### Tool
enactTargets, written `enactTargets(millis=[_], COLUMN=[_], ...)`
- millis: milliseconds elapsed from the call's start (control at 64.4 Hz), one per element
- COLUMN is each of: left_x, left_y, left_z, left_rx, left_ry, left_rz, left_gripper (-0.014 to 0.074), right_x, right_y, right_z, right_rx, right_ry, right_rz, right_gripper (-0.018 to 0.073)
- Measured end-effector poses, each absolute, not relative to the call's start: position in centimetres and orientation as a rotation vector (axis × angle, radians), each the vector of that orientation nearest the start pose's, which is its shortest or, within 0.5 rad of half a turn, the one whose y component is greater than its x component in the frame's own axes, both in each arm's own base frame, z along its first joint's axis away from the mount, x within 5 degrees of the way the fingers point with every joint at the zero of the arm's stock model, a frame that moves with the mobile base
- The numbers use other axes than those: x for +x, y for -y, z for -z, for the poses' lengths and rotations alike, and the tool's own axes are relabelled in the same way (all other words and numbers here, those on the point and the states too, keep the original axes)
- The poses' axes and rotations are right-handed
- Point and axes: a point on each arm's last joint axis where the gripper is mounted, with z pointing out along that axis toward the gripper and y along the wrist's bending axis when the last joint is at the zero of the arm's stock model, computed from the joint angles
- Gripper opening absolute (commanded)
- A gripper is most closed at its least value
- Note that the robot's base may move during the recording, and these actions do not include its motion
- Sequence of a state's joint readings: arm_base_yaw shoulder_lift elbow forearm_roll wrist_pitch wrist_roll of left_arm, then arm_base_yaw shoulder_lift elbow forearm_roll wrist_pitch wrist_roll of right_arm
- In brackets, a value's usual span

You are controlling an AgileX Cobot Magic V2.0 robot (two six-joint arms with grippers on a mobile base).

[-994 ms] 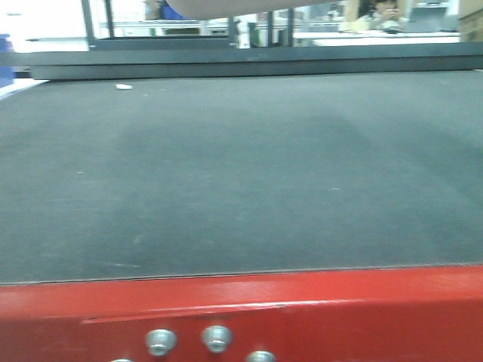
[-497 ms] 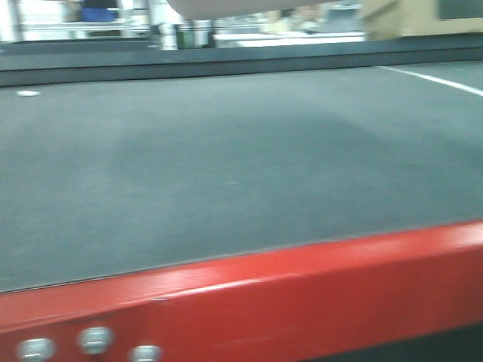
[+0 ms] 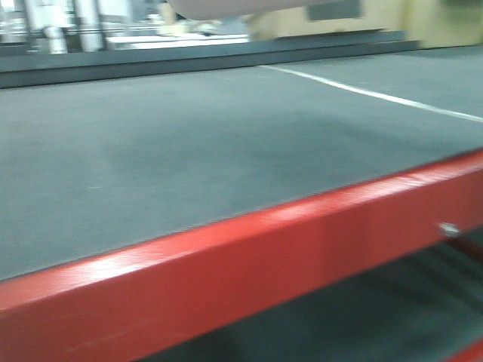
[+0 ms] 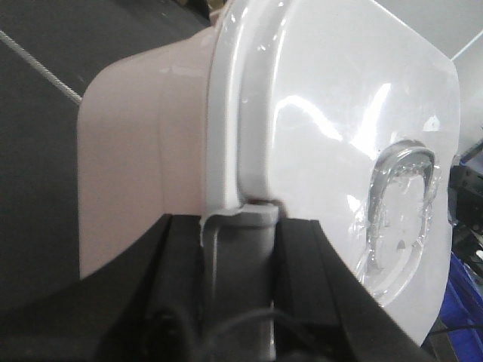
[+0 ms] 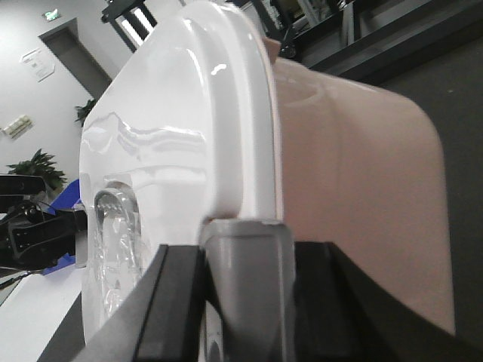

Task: Grab white bin and place on right shelf
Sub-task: 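Hold the bin with both grippers while turning toward the shelves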

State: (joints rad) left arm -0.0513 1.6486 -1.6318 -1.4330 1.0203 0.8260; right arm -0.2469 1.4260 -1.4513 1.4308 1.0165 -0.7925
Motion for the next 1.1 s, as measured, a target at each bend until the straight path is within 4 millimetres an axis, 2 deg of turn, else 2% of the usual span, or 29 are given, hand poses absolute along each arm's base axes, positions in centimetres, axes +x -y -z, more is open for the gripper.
enactTargets(millis=[1103], left_x=[35.34], left_y=[9.51], left_z=[-43.32], left_rx=[0.402], left_ry=[-1.769], left_rz=[1.243], left_gripper=[-0.0126], right_x=[30.28], right_y=[-0.27], right_z=[-45.26], right_rx=[-0.128], right_ry=[-1.731], right_rz=[-1.032], right_gripper=[0.0059])
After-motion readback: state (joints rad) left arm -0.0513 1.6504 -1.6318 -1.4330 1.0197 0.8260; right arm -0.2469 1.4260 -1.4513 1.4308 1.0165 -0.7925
